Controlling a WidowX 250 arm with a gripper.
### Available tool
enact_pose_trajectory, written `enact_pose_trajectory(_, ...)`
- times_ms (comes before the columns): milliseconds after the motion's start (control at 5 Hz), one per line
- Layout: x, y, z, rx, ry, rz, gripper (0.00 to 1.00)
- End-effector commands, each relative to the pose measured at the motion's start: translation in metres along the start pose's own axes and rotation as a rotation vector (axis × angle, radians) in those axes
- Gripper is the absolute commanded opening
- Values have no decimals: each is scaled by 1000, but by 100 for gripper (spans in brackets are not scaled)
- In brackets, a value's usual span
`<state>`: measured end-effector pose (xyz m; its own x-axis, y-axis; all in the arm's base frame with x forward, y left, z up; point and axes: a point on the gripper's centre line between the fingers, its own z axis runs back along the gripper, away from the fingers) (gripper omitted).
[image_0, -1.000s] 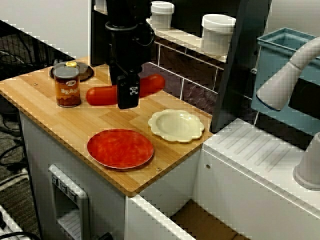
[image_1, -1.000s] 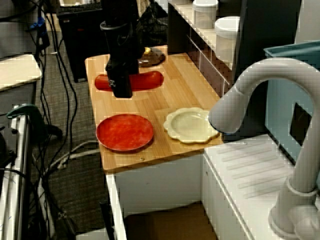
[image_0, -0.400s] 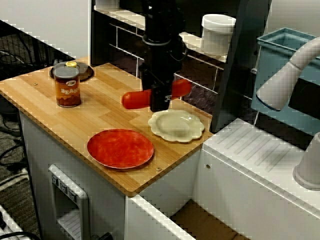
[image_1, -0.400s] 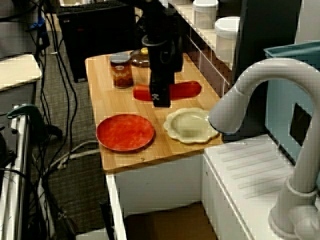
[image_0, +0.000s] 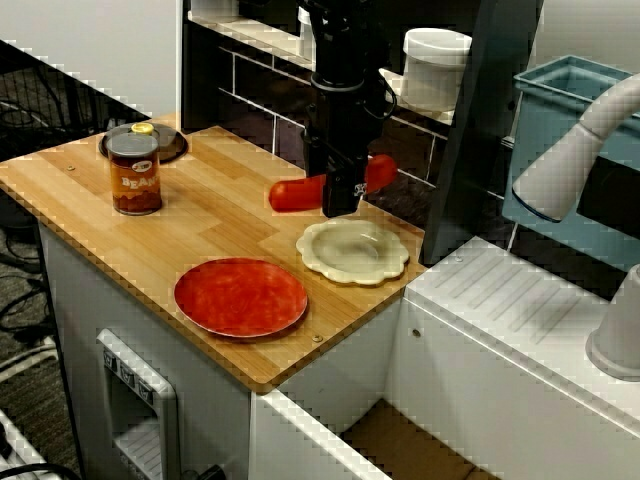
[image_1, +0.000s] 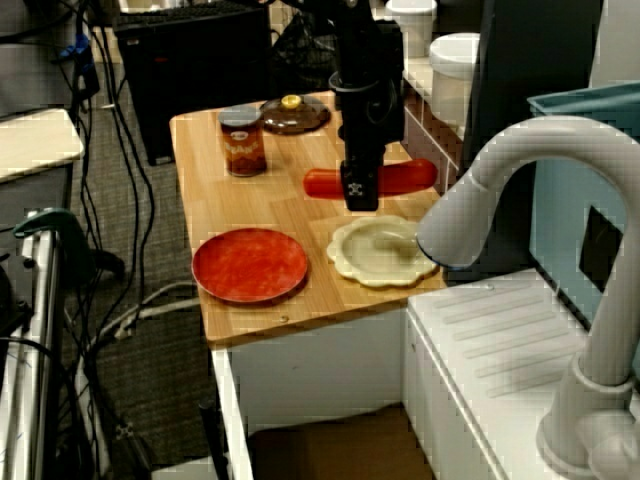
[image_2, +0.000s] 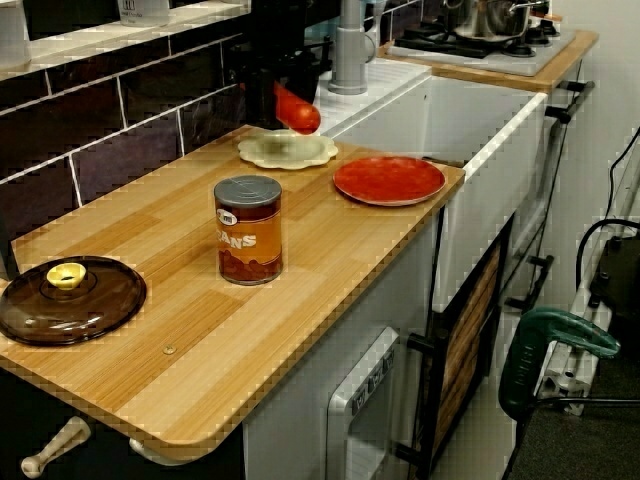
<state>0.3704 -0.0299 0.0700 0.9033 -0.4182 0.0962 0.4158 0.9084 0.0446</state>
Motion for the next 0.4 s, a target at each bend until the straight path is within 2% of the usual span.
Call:
enact_pose_trajectory(0,1,-4,2,34,-33,-22,0)
enact_pose_trajectory(200,-6,-9,9,23,-44,-24,0)
